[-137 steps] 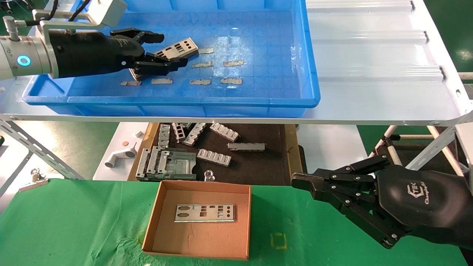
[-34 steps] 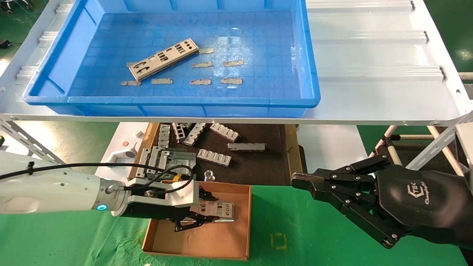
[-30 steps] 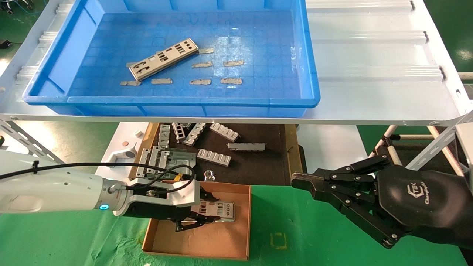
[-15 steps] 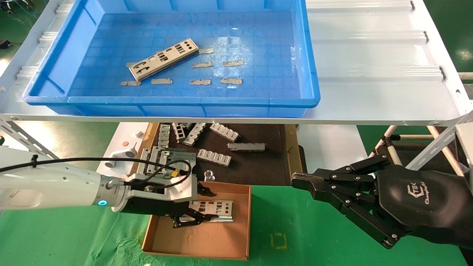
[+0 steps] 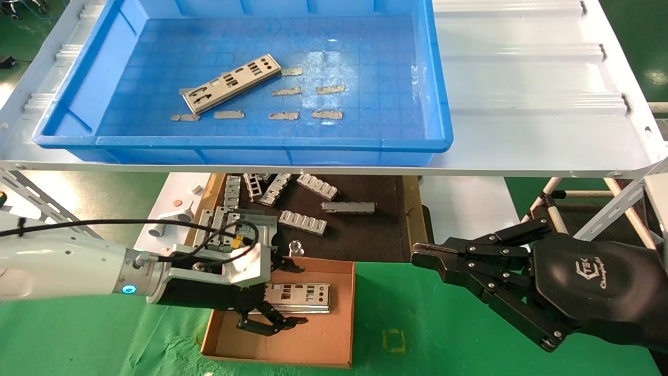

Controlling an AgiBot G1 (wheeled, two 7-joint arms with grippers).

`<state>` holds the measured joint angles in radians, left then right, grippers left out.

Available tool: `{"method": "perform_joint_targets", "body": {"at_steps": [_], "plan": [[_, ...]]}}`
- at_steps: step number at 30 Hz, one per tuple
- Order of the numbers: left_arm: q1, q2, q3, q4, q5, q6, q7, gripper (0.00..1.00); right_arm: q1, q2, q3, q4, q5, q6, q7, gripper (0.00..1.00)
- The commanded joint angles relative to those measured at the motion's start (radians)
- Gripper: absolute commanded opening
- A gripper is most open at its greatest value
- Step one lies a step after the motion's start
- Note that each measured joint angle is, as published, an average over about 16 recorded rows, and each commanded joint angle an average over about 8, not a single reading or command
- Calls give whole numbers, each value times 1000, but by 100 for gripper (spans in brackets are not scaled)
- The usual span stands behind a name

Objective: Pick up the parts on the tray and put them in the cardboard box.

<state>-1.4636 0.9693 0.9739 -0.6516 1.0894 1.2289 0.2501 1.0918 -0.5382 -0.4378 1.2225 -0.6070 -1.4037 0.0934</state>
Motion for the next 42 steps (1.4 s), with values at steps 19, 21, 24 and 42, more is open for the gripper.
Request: {"method": "perform_joint_targets", "body": {"at_steps": [19,21,24,42], "plan": [[144,-131,-256,-233,-132,97,-162,100,0,0,0,0,0,0,0,100],[158,-145,-282,-256,-145,107,-178,100,0,0,0,0,0,0,0,100],[180,-164,-320,-291,-165,122,-202,100,0,0,0,0,0,0,0,100],[309,-284,-552,-502,-285,212,-348,100,0,0,0,0,0,0,0,100]]}}
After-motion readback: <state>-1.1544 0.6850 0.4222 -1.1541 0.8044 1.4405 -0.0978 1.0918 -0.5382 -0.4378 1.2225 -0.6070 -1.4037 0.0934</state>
